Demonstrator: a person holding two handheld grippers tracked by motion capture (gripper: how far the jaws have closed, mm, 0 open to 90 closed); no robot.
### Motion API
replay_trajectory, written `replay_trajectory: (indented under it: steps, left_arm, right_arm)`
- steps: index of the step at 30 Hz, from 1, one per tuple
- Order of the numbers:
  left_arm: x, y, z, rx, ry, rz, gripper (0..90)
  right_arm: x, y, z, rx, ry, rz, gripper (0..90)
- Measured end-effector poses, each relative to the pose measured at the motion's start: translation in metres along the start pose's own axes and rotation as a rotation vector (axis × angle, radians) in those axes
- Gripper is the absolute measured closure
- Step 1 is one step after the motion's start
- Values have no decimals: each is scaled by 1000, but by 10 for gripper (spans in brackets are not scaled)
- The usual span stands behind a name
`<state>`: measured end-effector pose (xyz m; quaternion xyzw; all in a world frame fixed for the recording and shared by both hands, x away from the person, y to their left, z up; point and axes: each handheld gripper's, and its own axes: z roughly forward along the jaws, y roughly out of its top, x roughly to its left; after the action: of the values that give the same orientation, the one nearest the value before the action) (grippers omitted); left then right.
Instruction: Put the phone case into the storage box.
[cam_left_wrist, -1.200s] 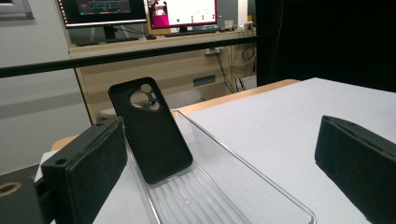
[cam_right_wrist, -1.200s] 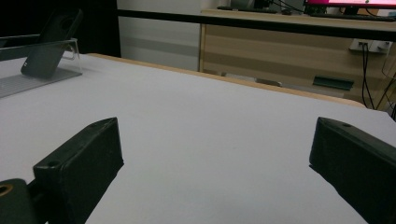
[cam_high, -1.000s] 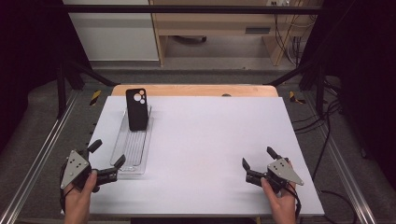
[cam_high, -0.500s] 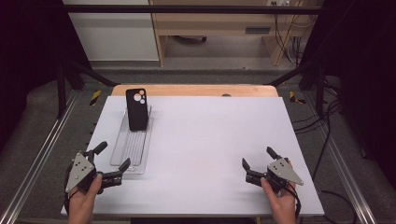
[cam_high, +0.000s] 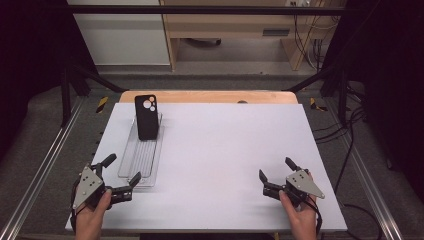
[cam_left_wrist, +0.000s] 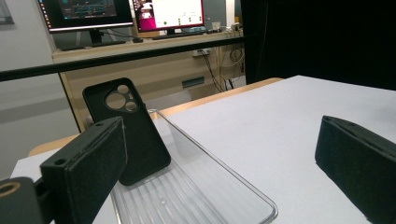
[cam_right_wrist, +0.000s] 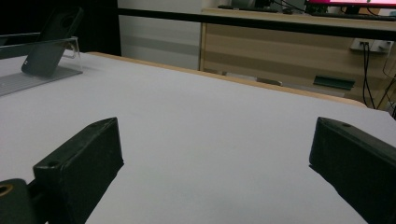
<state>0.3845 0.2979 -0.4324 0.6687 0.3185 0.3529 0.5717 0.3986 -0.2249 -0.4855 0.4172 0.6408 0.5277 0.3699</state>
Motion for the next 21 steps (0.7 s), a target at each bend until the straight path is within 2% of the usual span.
replay_trajectory:
  steps: [8, 21]
  left_arm:
    - [0, -3, -1, -2, 1, 10, 18]
    - [8, -14, -10, -1, 29, -19, 18]
  right_arm:
    - [-2, 0, -2, -5, -16, -1, 30]
    - [-3, 0, -2, -2, -21, 3, 36]
